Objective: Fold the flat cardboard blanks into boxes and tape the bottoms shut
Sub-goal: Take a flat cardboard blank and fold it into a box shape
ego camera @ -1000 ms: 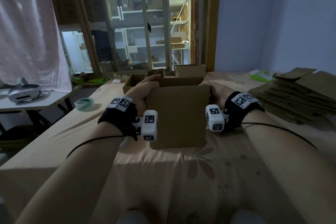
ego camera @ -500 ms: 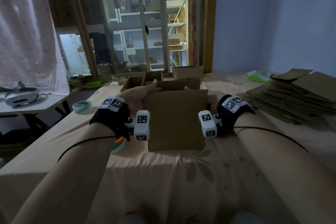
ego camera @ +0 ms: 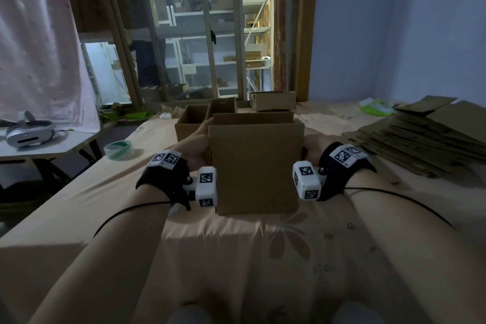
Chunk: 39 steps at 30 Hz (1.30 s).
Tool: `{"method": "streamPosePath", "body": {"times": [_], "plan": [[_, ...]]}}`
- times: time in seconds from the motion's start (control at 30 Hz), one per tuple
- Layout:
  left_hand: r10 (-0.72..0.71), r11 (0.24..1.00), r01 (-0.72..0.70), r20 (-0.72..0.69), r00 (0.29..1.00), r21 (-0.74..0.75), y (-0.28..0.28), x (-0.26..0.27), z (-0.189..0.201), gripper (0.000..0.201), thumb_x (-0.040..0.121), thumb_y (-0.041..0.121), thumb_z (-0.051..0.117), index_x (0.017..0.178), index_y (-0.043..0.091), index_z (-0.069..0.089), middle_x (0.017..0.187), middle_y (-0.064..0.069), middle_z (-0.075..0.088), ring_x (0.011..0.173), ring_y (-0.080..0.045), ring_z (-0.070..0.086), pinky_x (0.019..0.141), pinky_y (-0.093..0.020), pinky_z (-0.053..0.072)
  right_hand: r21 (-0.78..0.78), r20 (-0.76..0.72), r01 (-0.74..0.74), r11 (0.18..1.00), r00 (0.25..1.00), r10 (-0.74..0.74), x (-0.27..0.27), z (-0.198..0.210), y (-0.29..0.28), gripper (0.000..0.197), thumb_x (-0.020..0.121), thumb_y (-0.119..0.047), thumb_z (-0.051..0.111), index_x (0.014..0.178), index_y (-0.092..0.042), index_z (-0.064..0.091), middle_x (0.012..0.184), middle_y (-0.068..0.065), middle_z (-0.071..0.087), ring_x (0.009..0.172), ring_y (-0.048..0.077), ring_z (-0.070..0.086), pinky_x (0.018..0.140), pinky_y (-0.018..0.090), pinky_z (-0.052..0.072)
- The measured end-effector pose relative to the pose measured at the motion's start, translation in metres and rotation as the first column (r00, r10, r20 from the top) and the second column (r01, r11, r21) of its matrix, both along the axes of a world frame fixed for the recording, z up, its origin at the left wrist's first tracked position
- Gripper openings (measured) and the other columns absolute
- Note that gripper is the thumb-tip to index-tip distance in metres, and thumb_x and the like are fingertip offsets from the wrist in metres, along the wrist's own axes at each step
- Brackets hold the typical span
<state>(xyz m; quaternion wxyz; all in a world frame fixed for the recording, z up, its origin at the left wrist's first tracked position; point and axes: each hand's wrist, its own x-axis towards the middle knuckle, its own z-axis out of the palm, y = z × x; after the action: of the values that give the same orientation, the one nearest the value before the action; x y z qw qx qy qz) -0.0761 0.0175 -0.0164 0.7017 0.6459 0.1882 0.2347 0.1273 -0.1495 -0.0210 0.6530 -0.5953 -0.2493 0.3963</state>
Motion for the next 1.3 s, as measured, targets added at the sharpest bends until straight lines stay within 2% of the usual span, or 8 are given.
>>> {"method": "streamPosePath", "body": {"times": [0.23, 0.4, 0.43, 0.47, 0.73, 0.87, 0.97, 1.3], "plan": [[0.090, 0.994, -0.089, 0.018, 0.996, -0.058, -0.008, -0.006, -0.014, 0.031, 0.097, 0.017, 0.049, 0.127, 0.025, 0.055, 0.101, -0.013, 0.064, 0.076, -0.023, 0.062, 0.065, -0.036, 0.053, 0.188, -0.039, 0.198, 0.962, 0.980, -0.194, -0.009, -0.010, 0.009, 0.017, 0.093, -0.007, 0.052, 0.084, -0.012, 0.066, 0.063, 0.006, 0.066, 0.058, 0.024, 0.059, 0.058, 0.030, 0.050], [-0.037, 0.988, 0.044, 0.046, 0.998, -0.150, -0.009, -0.008, -0.008, 0.081, 0.081, 0.077, 0.033, 0.132, 0.017, 0.053, 0.088, 0.011, 0.052, 0.077, -0.011, 0.050, 0.089, -0.037, 0.044, 0.172, -0.003, 0.231, 0.958, 0.972, -0.234, -0.005, -0.012, 0.008, 0.020, 0.092, -0.006, 0.048, 0.080, -0.009, 0.063, 0.054, 0.004, 0.063, 0.052, 0.022, 0.056, 0.055, 0.028, 0.046], [-0.030, 0.991, 0.031, 0.015, 0.999, -0.133, -0.008, -0.007, -0.007, 0.081, 0.078, 0.077, 0.038, 0.132, 0.019, 0.051, 0.110, -0.015, 0.022, 0.096, -0.012, 0.022, 0.096, -0.040, 0.042, 0.179, 0.009, 0.232, 0.956, 0.971, -0.237, -0.005, -0.011, 0.009, 0.025, 0.092, -0.006, 0.048, 0.074, -0.010, 0.065, 0.057, 0.005, 0.064, 0.056, 0.024, 0.056, 0.058, 0.030, 0.046], [0.021, 0.996, -0.024, -0.038, 0.999, -0.088, -0.010, -0.005, -0.006, 0.073, 0.077, 0.074, 0.046, 0.129, 0.023, 0.052, 0.110, -0.018, 0.063, 0.108, -0.028, 0.062, 0.097, -0.043, 0.044, 0.184, 0.017, 0.222, 0.958, 0.973, -0.229, -0.006, -0.011, 0.009, 0.026, 0.090, -0.007, 0.049, 0.072, -0.011, 0.067, 0.062, 0.007, 0.065, 0.061, 0.025, 0.057, 0.061, 0.031, 0.046], [0.312, 0.945, -0.293, -0.131, 0.941, 0.142, -0.014, 0.007, -0.012, 0.023, 0.088, 0.026, 0.063, 0.111, 0.031, 0.062, 0.111, -0.007, 0.062, 0.091, -0.024, 0.063, 0.065, -0.034, 0.053, 0.119, 0.089, 0.017, 0.993, 0.996, -0.028, 0.004, 0.003, 0.002, 0.043, 0.093, -0.038, 0.044, 0.086, -0.008, 0.073, 0.091, 0.011, 0.067, 0.074, 0.024, 0.058, 0.063, 0.030, 0.043], [0.332, 0.934, -0.306, -0.134, 0.934, 0.185, -0.012, 0.006, -0.013, 0.023, 0.084, 0.036, 0.068, 0.106, 0.030, 0.066, 0.110, -0.005, 0.063, 0.096, -0.023, 0.062, 0.069, -0.035, 0.054, -0.153, 0.864, 0.097, 0.983, 0.496, 0.086, -0.008, 0.016, 0.009, 0.030, 0.097, -0.039, 0.051, 0.112, -0.026, 0.073, 0.133, -0.002, 0.060, 0.125, 0.021, 0.051, 0.103, 0.036, 0.036], [0.285, 0.953, -0.259, -0.171, 0.943, 0.156, -0.012, 0.003, -0.015, 0.029, 0.081, 0.049, 0.067, 0.103, 0.030, 0.068, 0.113, -0.007, 0.061, 0.104, -0.027, 0.061, 0.088, -0.045, 0.053, -0.444, 0.896, 0.165, 0.881, 0.090, 0.435, -0.027, 0.018, 0.014, 0.054, 0.100, -0.056, 0.027, 0.145, -0.031, 0.043, 0.157, -0.005, 0.032, 0.146, 0.022, 0.023, 0.116, 0.058, -0.004], [0.291, 0.956, -0.292, -0.121, 0.949, 0.009, -0.024, 0.013, -0.007, 0.032, 0.095, 0.023, 0.052, 0.127, 0.030, 0.053, 0.112, -0.011, 0.058, 0.094, -0.028, 0.062, 0.070, -0.038, 0.058, -0.607, 0.757, 0.299, 0.737, -0.067, 0.650, -0.047, 0.025, 0.017, 0.105, 0.076, -0.084, 0.041, 0.155, -0.021, 0.009, 0.161, 0.006, 0.017, 0.146, 0.028, 0.019, 0.118, 0.055, 0.007]]}}
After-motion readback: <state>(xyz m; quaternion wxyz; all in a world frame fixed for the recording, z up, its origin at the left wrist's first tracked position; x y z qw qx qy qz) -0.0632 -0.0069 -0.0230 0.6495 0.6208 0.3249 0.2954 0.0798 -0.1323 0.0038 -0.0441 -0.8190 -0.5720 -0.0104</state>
